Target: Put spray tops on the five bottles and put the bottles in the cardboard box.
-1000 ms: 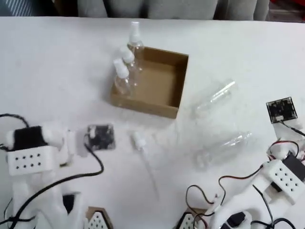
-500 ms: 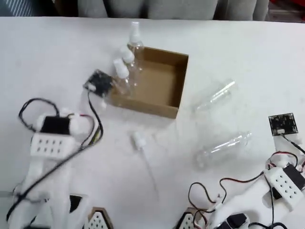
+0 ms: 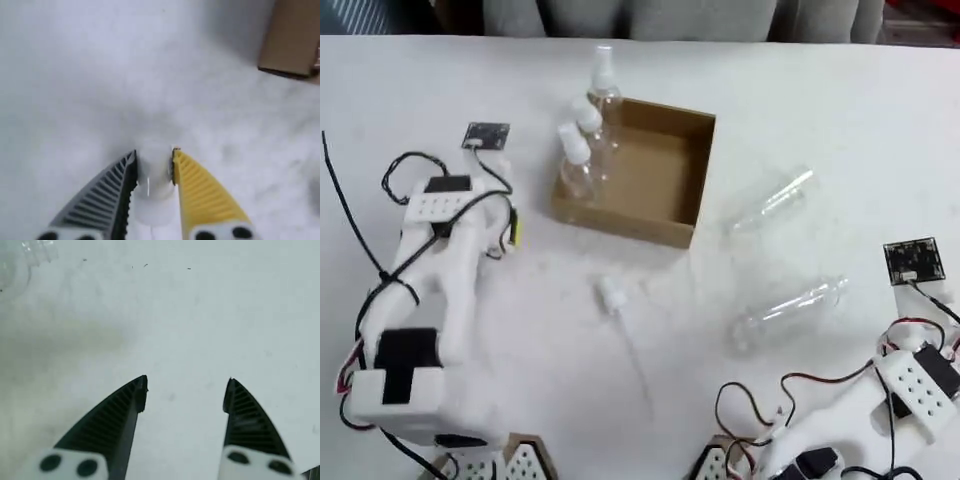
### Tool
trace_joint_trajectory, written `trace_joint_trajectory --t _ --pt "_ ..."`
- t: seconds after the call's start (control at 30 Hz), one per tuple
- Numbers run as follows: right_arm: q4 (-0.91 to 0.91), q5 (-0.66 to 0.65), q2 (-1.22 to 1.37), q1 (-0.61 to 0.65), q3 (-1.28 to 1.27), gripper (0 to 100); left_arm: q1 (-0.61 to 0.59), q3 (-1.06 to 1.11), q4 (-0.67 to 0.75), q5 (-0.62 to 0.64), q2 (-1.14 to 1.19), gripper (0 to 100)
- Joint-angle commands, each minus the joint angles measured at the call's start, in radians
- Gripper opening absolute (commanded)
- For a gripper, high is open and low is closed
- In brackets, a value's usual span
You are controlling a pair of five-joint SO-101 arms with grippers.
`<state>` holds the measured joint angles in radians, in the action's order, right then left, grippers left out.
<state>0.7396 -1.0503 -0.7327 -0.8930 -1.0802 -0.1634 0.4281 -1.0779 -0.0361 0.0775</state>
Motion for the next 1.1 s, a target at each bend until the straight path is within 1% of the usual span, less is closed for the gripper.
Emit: trace_joint_trajectory --t 0.0,0.07,0.2,0.23,0.27,0.37,0.47,0.67,0.83,0.9,0.97,1.07 --pt "-0.008 -0.011 -0.018 -0.005 0.011 21.2 -0.008 -0.063 0.021 0.014 0.005 4" --pt "-0.008 -0.011 -0.018 -0.005 0.011 21.2 -0.012 -0.063 0.015 0.018 0.004 9" --pt "-0.008 -0.011 -0.018 -0.012 0.008 21.2 -0.016 -0.058 0.014 0.123 0.004 28" --pt "-0.012 -0.011 -0.019 -0.012 0.0 21.2 -0.016 -0.055 0.014 0.123 0.002 32" --pt "-0.013 -0.011 -0.019 -0.012 -0.006 21.2 -0.016 -0.055 0.003 0.123 0.002 33" --pt "-0.015 -0.011 -0.019 -0.012 -0.015 21.2 -0.016 -0.063 -0.037 0.118 0.002 31" --pt "-0.01 -0.011 -0.019 -0.012 -0.017 21.2 -0.016 -0.055 -0.034 0.114 0.008 30" --pt "-0.015 -0.011 -0.019 -0.012 -0.04 21.2 -0.065 -0.048 -0.066 -0.068 0.005 30" --pt "-0.016 -0.011 -0.019 -0.012 -0.043 21.2 -0.076 -0.012 -0.066 -0.11 0.012 30" --pt "-0.016 -0.011 -0.019 -0.012 -0.043 21.2 -0.07 0.035 -0.021 -0.121 0.012 30" --pt "-0.016 -0.011 -0.019 -0.012 -0.043 21.2 -0.068 0.071 0.017 -0.146 0.007 27" --pt "-0.016 -0.011 -0.019 -0.012 -0.043 21.2 -0.068 0.083 0.021 -0.175 0.005 18"
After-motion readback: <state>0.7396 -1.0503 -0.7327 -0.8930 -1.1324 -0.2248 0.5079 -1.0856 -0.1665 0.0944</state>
